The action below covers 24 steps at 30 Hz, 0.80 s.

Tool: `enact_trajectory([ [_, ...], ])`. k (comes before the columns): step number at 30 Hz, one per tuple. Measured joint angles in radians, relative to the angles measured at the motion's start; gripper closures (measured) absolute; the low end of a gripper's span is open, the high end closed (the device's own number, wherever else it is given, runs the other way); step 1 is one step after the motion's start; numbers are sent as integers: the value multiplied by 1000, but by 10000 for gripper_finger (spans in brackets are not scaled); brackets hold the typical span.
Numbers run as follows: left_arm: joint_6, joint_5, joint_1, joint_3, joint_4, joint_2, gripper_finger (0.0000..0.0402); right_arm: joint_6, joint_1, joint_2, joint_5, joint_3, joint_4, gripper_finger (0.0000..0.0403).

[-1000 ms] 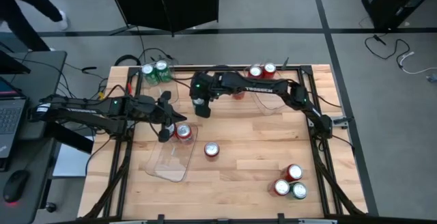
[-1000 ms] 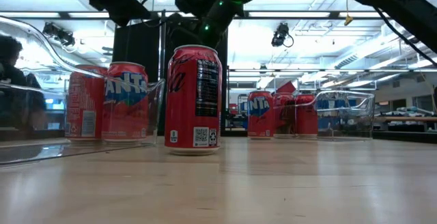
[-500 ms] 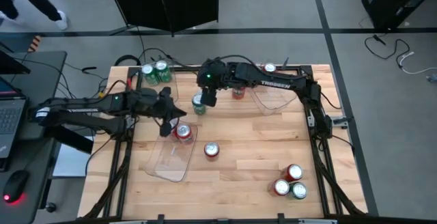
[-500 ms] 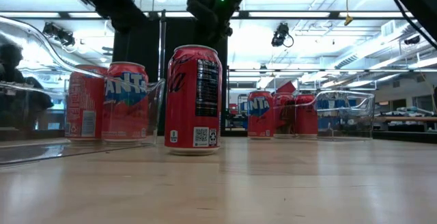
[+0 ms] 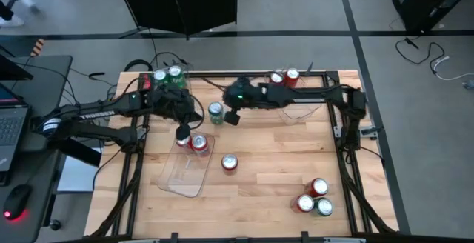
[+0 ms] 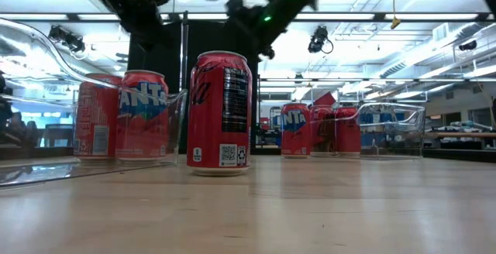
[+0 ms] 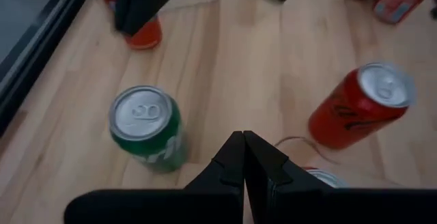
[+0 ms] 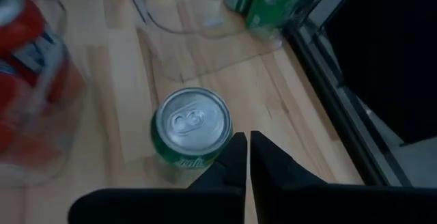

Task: Sort soda cans
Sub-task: Put the top green soda can into the top left transparent bin

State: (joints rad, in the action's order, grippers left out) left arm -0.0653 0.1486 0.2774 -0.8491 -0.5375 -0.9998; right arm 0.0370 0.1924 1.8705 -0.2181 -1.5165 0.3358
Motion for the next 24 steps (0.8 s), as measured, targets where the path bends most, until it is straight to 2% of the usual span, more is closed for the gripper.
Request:
enact_trajectory([
  [5, -34, 10, 55, -133, -101, -142, 394, -87, -33, -204, -52, 287, -216, 397],
  [11, -43, 14, 108, -340, -254, -369, 394, -150, -102, -391, -132, 522, -317, 400],
  [18, -130, -15, 106, -574, -452, -546, 360, -177, -188, -491, -197, 646, -353, 402],
  [24, -134, -28, 89, -645, -516, -603, 280, -183, -228, -499, -212, 674, -361, 402],
])
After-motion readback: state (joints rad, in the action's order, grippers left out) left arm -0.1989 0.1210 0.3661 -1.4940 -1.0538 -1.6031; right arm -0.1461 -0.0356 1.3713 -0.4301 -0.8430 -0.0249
